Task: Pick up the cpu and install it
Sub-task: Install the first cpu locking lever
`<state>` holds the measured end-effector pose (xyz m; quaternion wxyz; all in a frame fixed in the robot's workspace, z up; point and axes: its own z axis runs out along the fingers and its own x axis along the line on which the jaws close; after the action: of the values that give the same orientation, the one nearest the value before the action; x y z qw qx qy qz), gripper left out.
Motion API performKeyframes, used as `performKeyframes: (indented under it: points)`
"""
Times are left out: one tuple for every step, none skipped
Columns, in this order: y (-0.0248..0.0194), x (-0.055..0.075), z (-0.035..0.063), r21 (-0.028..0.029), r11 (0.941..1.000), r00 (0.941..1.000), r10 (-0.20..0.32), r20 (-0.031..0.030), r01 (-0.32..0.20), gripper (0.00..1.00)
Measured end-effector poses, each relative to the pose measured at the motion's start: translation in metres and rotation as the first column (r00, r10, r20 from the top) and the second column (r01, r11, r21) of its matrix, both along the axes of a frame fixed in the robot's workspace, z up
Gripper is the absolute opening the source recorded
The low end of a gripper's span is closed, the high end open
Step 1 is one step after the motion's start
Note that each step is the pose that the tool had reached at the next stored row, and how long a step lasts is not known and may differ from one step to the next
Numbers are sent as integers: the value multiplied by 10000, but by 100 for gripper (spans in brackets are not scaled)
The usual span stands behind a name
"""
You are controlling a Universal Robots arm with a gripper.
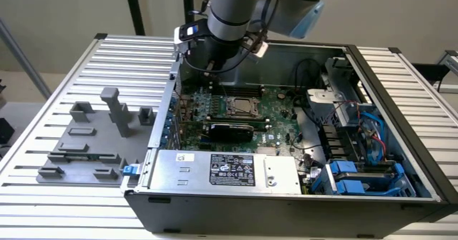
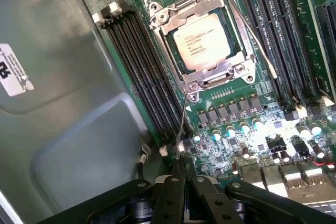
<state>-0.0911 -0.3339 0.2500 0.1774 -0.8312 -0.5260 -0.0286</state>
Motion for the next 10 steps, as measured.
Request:
performKeyframes:
  points:
    - [0,1,1,-1,10000,10000,-76,3,76,11]
    - [0,1,1,0,9999,9999,-152,10,152,11]
    - [0,1,2,1,9998,9998,-220,22,220,11]
    - [0,2,4,2,9996,9996,-282,40,282,11]
    - [0,2,7,3,9994,9994,-341,67,341,11]
    - [0,3,11,4,9992,9991,-401,112,401,11]
    - [0,3,14,6,9990,9988,-453,164,453,11]
    - [0,3,17,9,9988,9985,-495,226,495,11]
    - [0,5,19,12,9986,9982,-527,291,527,11]
    - [0,7,21,15,9985,9978,-553,360,553,11]
